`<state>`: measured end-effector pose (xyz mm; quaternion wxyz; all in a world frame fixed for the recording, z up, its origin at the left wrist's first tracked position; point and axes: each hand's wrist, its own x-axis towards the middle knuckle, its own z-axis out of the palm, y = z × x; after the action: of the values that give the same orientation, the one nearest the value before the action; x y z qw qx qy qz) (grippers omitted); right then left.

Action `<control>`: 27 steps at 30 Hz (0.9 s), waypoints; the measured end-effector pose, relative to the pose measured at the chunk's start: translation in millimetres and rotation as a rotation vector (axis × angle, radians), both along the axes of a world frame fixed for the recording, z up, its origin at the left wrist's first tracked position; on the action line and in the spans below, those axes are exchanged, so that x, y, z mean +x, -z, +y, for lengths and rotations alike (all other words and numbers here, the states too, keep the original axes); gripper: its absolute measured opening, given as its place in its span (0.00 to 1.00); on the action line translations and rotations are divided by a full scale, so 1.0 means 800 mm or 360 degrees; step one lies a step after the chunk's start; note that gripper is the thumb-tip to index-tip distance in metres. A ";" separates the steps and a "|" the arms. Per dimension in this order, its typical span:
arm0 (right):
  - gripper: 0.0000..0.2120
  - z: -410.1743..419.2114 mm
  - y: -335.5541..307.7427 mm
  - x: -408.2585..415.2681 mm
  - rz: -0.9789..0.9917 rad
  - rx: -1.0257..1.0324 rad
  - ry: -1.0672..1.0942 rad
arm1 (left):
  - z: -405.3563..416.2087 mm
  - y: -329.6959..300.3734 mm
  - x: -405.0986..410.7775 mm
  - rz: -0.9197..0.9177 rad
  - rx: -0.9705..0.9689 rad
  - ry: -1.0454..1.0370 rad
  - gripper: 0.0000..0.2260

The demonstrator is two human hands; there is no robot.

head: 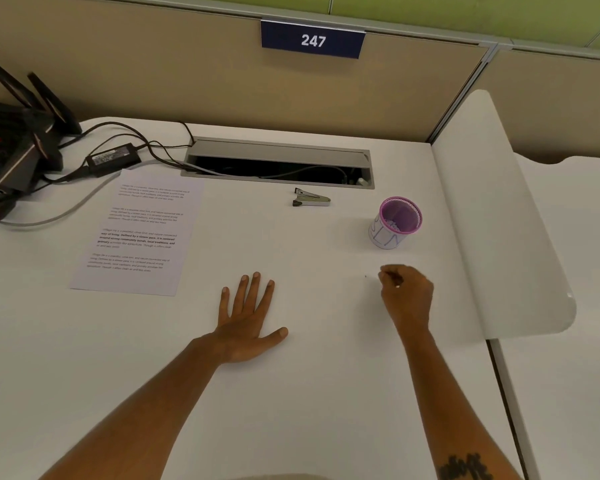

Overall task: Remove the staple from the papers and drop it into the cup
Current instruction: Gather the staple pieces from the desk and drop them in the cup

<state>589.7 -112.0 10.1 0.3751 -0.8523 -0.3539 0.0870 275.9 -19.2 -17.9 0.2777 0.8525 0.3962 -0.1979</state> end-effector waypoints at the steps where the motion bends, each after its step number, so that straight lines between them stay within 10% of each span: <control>1: 0.06 -0.005 0.010 -0.005 0.0020 -0.0062 -0.0002 | 0.000 0.000 0.000 -0.0001 -0.0001 -0.0004 0.47; 27: 0.08 0.025 0.029 -0.009 -0.0315 -0.0478 -0.0314 | -0.001 0.002 -0.001 -0.0022 0.0013 -0.0010 0.44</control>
<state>582.7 -92.3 -13.3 0.1969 -0.8643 -0.4537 0.0910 275.4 -20.2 -19.7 0.2777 0.8537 0.3977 -0.1895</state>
